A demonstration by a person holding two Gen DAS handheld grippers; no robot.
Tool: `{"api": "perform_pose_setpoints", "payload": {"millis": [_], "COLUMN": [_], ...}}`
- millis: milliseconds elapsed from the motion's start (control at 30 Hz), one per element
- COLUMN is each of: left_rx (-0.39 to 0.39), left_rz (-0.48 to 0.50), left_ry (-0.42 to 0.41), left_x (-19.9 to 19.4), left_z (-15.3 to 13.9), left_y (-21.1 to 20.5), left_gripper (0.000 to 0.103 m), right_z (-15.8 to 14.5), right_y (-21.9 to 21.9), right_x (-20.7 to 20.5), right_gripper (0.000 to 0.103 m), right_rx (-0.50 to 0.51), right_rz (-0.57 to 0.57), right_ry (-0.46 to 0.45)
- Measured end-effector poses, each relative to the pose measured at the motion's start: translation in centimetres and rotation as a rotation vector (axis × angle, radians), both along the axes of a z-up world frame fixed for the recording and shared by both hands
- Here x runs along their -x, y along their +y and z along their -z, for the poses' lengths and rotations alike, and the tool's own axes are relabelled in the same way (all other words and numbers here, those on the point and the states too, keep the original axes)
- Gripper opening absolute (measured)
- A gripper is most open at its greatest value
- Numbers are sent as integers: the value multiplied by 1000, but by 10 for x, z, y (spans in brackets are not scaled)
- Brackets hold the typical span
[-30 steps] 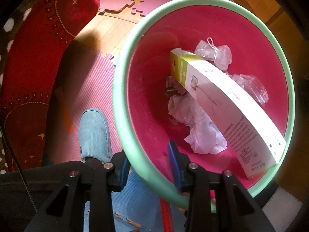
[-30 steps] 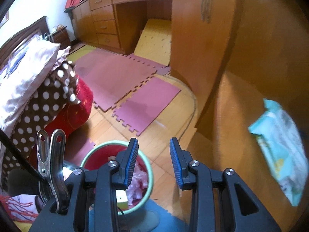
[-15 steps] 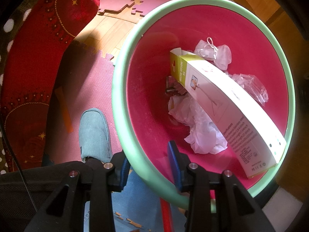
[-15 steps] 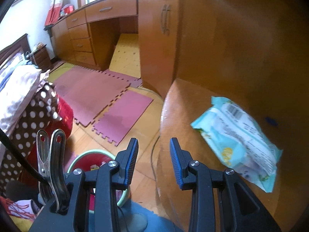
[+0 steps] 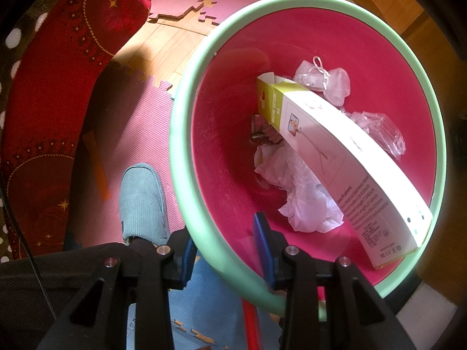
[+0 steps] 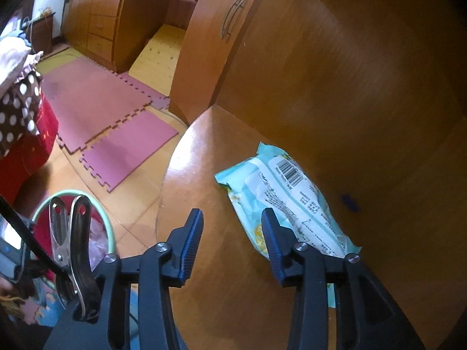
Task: Collect trash
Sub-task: 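Lower the open right tool around the wipes packet's corner and close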
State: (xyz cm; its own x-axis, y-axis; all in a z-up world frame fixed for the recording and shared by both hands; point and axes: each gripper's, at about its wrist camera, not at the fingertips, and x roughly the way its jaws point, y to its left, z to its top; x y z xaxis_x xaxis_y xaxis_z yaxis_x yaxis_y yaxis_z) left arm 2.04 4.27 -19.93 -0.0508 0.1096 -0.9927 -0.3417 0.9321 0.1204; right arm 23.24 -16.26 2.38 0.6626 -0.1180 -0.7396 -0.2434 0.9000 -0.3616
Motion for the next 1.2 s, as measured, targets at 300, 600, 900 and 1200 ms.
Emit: {"api": "perform_pose_setpoints", "payload": {"millis": [300,600,900,1200], "left_rx": [0,-1,-1,-2], "left_rz": [0,1,-2,-4], "left_ry": [0,0,2,1], "left_x": [0,0,0,0], "left_z": [0,0,1,2], "left_y": [0,0,0,1], "left_gripper": [38,38,38,38], "right_z": [3,10,21,30], "right_y": [0,-7,-13,-13], "right_x": [-6,-23,-42,-58], "right_gripper": [42,42,42,42], "right_rx": [35,16,-18,13], "right_rz": [-2,10,30,34], "right_ry": [9,40,64,77]}}
